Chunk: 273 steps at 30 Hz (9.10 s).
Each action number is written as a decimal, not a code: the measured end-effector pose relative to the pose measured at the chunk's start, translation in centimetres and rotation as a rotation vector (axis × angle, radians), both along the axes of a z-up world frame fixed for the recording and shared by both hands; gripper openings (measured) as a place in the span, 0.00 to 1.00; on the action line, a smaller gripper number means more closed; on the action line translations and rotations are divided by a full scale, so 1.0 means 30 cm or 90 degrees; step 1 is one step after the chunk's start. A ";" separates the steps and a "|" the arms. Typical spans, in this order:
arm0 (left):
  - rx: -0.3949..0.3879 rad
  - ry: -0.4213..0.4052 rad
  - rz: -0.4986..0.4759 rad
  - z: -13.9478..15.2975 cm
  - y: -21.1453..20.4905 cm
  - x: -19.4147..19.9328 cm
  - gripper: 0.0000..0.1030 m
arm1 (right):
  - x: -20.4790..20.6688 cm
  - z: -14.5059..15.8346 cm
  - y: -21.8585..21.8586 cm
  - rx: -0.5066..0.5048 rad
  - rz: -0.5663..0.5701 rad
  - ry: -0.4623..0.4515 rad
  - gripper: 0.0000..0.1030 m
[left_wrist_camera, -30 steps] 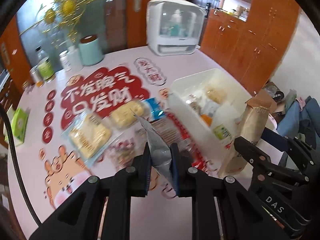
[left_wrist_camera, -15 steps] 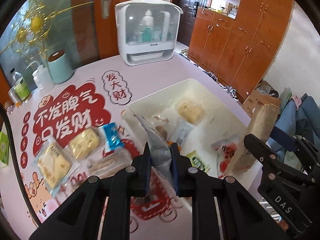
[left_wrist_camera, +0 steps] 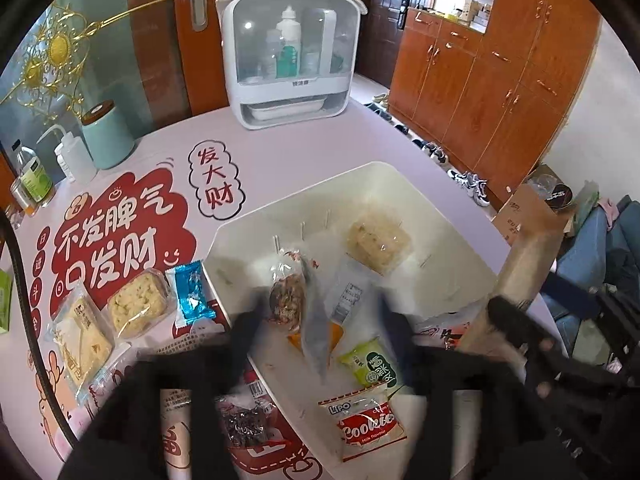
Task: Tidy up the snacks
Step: 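Carry the cracker packet and grey wrapper into the white bin and release them, then move both tools back over the remaining snacks, then grasp the large biscuit bag with the left tool while the right tool grasps the crumbly pastry box, then carry both bags into the white bin and release them, then move both tools back over the remaining snacks, then grasp the dark nut bag with the left tool while the right tool grasps the clear printed pastry bag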
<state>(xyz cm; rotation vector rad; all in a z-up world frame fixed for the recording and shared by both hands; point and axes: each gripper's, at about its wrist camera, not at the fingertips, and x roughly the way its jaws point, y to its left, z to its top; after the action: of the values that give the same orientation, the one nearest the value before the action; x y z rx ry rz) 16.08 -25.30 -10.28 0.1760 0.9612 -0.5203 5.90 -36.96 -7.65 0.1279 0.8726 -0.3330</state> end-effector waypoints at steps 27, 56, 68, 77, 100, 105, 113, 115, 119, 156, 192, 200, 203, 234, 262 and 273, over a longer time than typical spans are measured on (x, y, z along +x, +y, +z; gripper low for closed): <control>0.026 0.012 0.108 -0.030 0.370 -0.029 0.83 | 0.050 -0.113 0.196 0.037 0.056 0.068 0.60; 0.045 0.035 0.283 -0.086 1.008 0.251 0.88 | 0.514 -0.100 0.685 0.179 0.216 0.097 0.64; 0.018 0.216 0.363 -0.415 1.093 0.431 0.88 | 0.790 -0.377 0.768 0.194 0.226 0.225 0.71; -0.008 0.274 0.381 -0.511 1.105 0.457 0.88 | 0.818 -0.480 0.836 0.123 0.271 0.277 0.87; -0.078 0.177 0.336 -0.364 1.082 0.408 0.29 | 0.769 -0.509 0.774 0.180 0.218 0.268 0.79; -0.069 0.072 0.303 -0.179 1.078 0.269 0.27 | 0.660 -0.414 0.765 0.207 0.215 0.216 0.79; -0.100 -0.090 0.235 0.172 1.037 0.052 0.27 | 0.467 -0.156 0.762 0.212 0.220 0.081 0.78; -0.116 -0.114 0.216 0.241 1.018 0.011 0.27 | 0.401 -0.075 0.736 0.207 0.212 0.039 0.79; -0.145 -0.150 0.163 0.353 0.948 -0.044 0.27 | 0.278 0.059 0.663 0.187 0.190 -0.028 0.79; -0.025 -0.108 -0.023 0.164 0.082 -0.069 0.91 | -0.026 0.027 -0.049 0.039 -0.026 -0.007 0.98; 0.009 -0.111 0.169 0.262 0.831 -0.082 0.91 | -0.014 0.129 0.388 0.026 0.033 -0.055 0.98; 0.016 -0.100 0.182 0.223 1.007 -0.084 0.91 | -0.033 0.136 0.557 0.048 0.057 -0.075 0.98; 0.028 -0.083 0.161 0.180 1.035 -0.073 0.91 | -0.043 0.117 0.604 0.059 0.049 -0.078 0.98; 0.052 0.199 0.044 -0.504 0.804 0.152 0.54 | 0.074 -0.213 0.577 0.273 -0.094 0.109 0.83; 0.055 0.182 0.176 -0.411 1.191 0.047 0.36 | 0.419 -0.485 0.635 0.316 -0.220 0.196 0.90; 0.058 0.163 0.181 -0.372 1.229 0.017 0.36 | 0.448 -0.474 0.745 0.207 -0.117 0.206 0.75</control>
<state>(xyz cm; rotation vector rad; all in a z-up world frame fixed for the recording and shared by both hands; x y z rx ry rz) 16.59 11.59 -21.43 0.0526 1.2383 -0.2397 19.34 -14.62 -21.86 0.4674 1.2363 -0.3873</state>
